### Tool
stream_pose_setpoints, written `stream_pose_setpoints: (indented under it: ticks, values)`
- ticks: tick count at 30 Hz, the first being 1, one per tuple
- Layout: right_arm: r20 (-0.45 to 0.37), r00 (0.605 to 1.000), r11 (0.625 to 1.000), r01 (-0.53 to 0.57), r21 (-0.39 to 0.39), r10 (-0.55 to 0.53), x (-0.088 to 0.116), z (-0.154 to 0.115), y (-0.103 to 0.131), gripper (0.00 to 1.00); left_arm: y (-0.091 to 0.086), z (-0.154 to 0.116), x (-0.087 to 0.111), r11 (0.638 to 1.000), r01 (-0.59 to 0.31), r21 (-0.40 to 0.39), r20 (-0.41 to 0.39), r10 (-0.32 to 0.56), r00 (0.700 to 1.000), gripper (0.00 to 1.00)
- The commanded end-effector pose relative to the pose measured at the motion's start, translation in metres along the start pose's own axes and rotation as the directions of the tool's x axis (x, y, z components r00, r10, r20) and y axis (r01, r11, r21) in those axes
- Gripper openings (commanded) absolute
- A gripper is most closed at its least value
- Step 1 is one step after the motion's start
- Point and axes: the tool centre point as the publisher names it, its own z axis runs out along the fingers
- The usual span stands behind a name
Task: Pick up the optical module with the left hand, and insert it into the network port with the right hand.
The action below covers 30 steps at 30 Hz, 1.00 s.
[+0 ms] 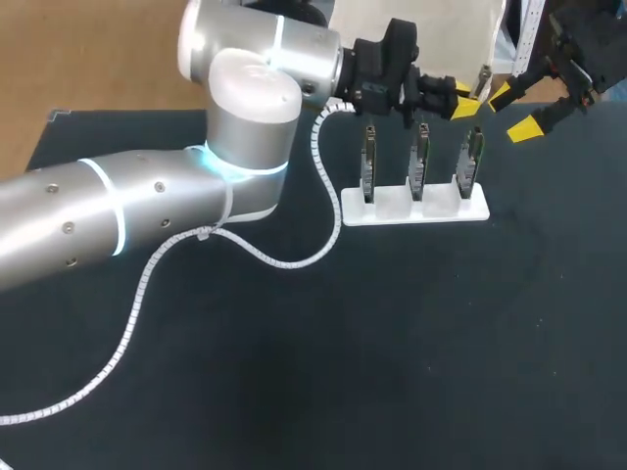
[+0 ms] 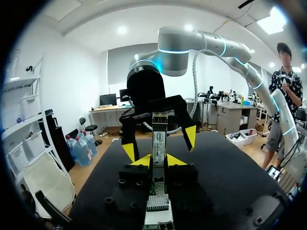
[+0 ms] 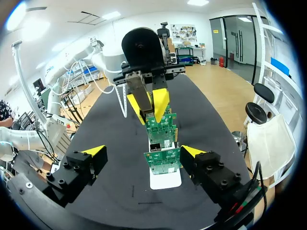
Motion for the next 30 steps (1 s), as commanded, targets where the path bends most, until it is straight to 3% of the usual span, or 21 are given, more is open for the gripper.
stream_pose_setpoints:
  ticks: [1, 12, 30]
  values:
    - [-0.001, 1.000, 1.000, 0.000, 0.005, 0.000, 0.000, 0.001, 0.002, 1.00, 0.001, 0.004, 0.005, 1.000, 0.004, -0.010, 0.016, -0.003, 1.000, 0.00]
    - [-0.001, 1.000, 1.000, 0.000, 0.005, 0.000, 0.000, 0.001, 0.002, 1.00, -0.005, 0.000, 0.008, 0.997, -0.001, -0.072, 0.022, 0.003, 1.000, 0.00]
    - [-0.001, 1.000, 1.000, 0.000, 0.005, 0.000, 0.000, 0.001, 0.002, 1.00, -0.002, 0.015, 0.011, 0.997, 0.009, -0.070, 0.021, -0.008, 1.000, 0.00]
